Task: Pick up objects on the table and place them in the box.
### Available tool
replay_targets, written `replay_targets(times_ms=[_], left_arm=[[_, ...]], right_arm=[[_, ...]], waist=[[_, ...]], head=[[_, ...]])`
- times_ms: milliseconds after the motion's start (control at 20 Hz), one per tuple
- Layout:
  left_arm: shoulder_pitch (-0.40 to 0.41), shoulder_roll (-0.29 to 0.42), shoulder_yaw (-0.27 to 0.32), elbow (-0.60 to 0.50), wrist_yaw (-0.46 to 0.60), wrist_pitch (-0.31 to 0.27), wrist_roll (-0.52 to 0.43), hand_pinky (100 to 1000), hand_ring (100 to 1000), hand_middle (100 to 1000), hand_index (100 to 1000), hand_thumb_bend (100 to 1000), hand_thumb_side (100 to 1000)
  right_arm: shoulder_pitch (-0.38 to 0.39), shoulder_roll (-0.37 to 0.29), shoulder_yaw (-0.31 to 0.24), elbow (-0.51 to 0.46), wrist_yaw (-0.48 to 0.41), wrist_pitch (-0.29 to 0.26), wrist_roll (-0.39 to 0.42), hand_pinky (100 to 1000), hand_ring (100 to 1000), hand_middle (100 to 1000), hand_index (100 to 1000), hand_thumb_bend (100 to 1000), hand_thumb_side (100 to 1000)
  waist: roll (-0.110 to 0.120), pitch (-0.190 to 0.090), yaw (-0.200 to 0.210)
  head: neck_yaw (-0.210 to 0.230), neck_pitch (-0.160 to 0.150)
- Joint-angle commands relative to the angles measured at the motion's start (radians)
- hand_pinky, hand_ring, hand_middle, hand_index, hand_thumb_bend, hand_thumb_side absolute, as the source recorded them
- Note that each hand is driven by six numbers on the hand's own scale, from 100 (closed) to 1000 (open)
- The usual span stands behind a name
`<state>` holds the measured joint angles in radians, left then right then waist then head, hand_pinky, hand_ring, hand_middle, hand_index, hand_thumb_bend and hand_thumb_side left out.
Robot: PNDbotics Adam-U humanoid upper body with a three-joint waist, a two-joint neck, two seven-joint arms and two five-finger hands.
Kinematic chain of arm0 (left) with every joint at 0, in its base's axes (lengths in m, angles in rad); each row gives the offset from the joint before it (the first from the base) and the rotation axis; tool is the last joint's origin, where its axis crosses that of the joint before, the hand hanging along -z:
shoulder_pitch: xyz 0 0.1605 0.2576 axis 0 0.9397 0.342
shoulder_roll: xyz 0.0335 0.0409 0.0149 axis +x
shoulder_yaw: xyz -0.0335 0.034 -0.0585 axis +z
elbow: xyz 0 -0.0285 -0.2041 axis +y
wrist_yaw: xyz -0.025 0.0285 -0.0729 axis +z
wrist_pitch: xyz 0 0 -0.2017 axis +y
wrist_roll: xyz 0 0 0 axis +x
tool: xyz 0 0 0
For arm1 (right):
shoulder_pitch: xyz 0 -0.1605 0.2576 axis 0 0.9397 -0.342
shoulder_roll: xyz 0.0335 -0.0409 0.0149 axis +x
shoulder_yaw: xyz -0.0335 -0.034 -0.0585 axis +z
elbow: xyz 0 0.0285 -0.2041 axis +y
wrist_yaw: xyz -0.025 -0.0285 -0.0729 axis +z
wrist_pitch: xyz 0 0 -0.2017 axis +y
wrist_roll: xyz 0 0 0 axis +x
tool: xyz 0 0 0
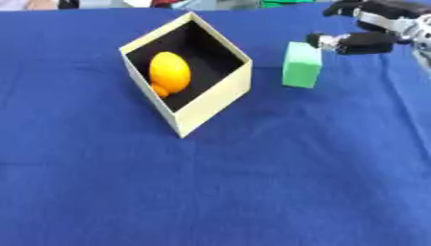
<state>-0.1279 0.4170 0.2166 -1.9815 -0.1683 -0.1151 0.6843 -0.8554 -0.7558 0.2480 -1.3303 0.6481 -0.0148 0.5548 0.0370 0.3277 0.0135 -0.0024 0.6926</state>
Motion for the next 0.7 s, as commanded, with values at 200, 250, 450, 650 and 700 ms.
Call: replay_targets(times_ms=[200,250,450,650,700], left_arm=[[-0.005,0.014,0.007,-0.018,0.003,-0.001,-0.005,893,573,640,689,320,936],[-0.005,0.014,0.007,-0.018,0.003,-0.001,-0.006,893,573,640,689,319,936],[-0.005,0.013,0.007,-0.018,0.002,0.001,-0.008,893,573,640,689,318,935],[-0.004,0.012,0.008,-0.018,0.001,0.002,-0.010,893,572,640,688,315,928],[-0.004,0.011,0.008,-0.018,0.001,0.002,-0.011,893,572,640,688,313,927]], right_arm=[[-0.037,-0.002,0.004,0.050,0.013,-0.027,0.019,960,1000,1000,1000,400,1000],[-0.041,0.002,0.005,0.062,0.017,-0.030,0.024,961,1000,1000,1000,407,1000],[-0.053,0.017,0.002,0.105,0.018,-0.048,0.040,970,1000,1000,1000,442,1000],[-0.067,0.031,-0.001,0.129,-0.015,-0.076,0.067,982,1000,1000,1000,405,1000],[-0.071,0.034,-0.002,0.134,-0.025,-0.086,0.079,985,1000,1000,1000,370,1000]], waist=[[0.000,-0.017,0.002],[0.000,-0.017,0.002],[0.001,-0.016,0.003],[0.001,-0.015,0.005],[0.001,-0.015,0.005]], head=[[-0.003,-0.014],[-0.003,-0.014],[-0.004,-0.015],[-0.005,-0.015],[-0.005,-0.015]])
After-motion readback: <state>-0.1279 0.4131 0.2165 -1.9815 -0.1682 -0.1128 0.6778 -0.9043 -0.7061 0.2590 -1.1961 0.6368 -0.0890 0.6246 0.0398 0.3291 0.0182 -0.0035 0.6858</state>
